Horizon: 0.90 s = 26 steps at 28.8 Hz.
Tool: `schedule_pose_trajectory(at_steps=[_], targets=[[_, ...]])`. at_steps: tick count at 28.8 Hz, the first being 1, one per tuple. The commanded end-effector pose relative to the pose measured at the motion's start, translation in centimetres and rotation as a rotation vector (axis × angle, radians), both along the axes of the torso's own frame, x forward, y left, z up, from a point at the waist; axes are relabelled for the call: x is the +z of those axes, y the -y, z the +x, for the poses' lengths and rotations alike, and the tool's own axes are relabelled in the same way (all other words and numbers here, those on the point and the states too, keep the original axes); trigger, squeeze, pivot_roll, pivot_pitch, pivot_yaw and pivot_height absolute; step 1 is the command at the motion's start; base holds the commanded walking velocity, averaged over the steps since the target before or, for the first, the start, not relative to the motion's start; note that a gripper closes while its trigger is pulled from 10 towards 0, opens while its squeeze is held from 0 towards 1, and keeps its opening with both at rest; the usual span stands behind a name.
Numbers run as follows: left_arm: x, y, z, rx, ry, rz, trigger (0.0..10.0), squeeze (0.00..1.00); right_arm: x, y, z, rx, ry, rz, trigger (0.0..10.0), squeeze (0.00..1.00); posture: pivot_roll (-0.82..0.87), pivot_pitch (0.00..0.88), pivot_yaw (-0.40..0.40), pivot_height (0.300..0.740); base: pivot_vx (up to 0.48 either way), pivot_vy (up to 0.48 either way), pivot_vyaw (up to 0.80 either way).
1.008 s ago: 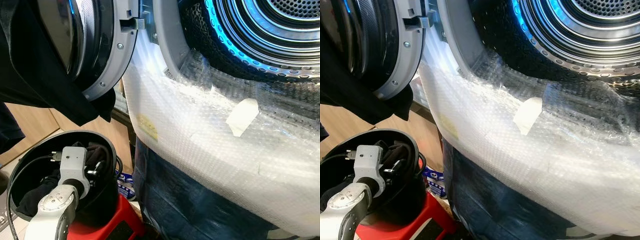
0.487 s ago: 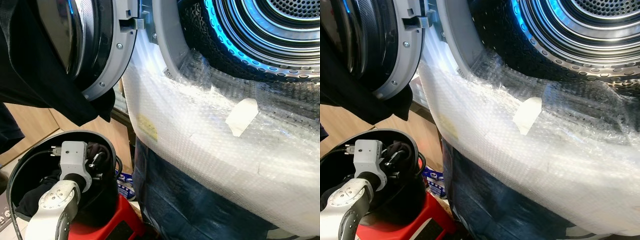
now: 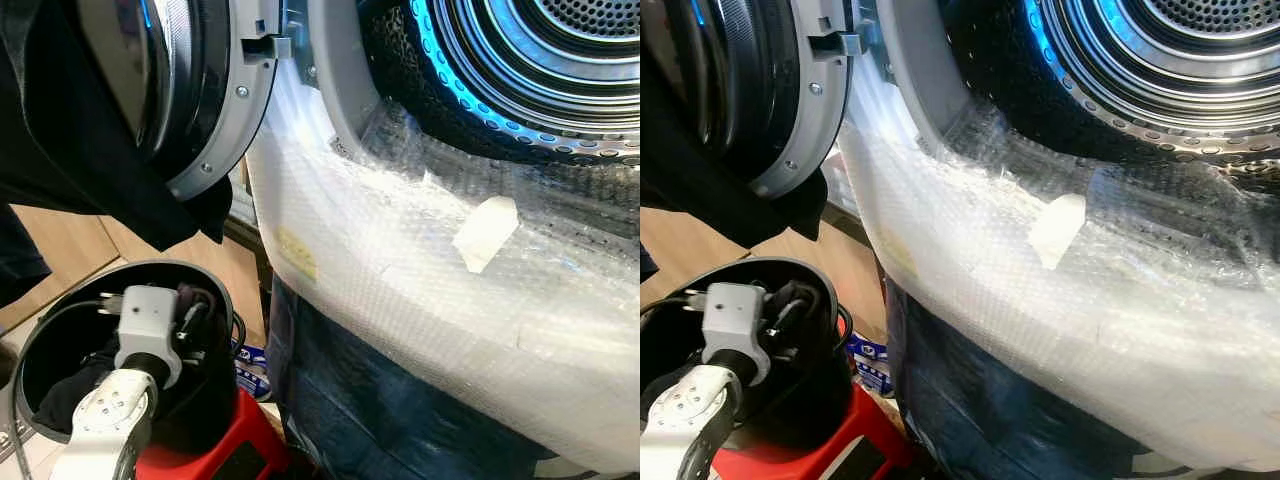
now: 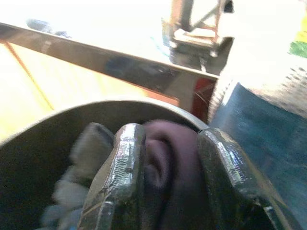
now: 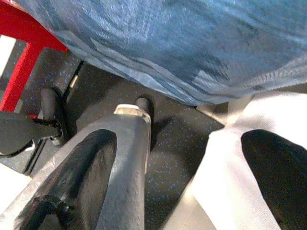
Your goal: Clothes washing
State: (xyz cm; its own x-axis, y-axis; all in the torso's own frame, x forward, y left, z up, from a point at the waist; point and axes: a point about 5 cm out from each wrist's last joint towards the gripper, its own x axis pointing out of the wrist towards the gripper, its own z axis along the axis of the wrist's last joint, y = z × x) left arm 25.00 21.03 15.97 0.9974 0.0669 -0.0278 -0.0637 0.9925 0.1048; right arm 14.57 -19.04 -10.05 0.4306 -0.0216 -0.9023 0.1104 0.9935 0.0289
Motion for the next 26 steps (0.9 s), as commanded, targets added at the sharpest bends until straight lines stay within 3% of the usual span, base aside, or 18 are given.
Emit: schedule_pose_trajectory(at_steps=[1, 9, 20, 26], targets=[[0.9, -0.1, -0.6, 0.023, 0.064, -0.035, 10.0, 1.0, -0.3, 0.1, -0.7, 0.009, -0.028, -0.002, 10.0, 0.0, 0.17, 0.152, -0.041, 0.74, 0.0, 0.0, 0.0], [1.1, 0.3, -2.0, 0.018, 0.124, -0.143, 10.0, 1.0, -0.3, 0.2, -0.7, 0.013, -0.029, -0.004, 10.0, 0.0, 0.17, 0.154, -0.04, 0.74, 0.0, 0.0, 0.0], [-0.2, 0.7, -4.4, 0.059, 0.099, -0.145, 10.0, 1.0, -0.4, 0.1, -1.1, 0.025, -0.045, -0.005, 10.0, 0.0, 0.2, 0.15, -0.046, 0.74, 0.0, 0.0, 0.0], [0.5, -1.5, -5.5, 0.217, 0.136, -0.129, 10.0, 1.0, -0.3, -0.1, -0.8, 0.029, -0.041, -0.003, 10.0, 0.0, 0.21, 0.151, -0.044, 0.74, 0.0, 0.0, 0.0]])
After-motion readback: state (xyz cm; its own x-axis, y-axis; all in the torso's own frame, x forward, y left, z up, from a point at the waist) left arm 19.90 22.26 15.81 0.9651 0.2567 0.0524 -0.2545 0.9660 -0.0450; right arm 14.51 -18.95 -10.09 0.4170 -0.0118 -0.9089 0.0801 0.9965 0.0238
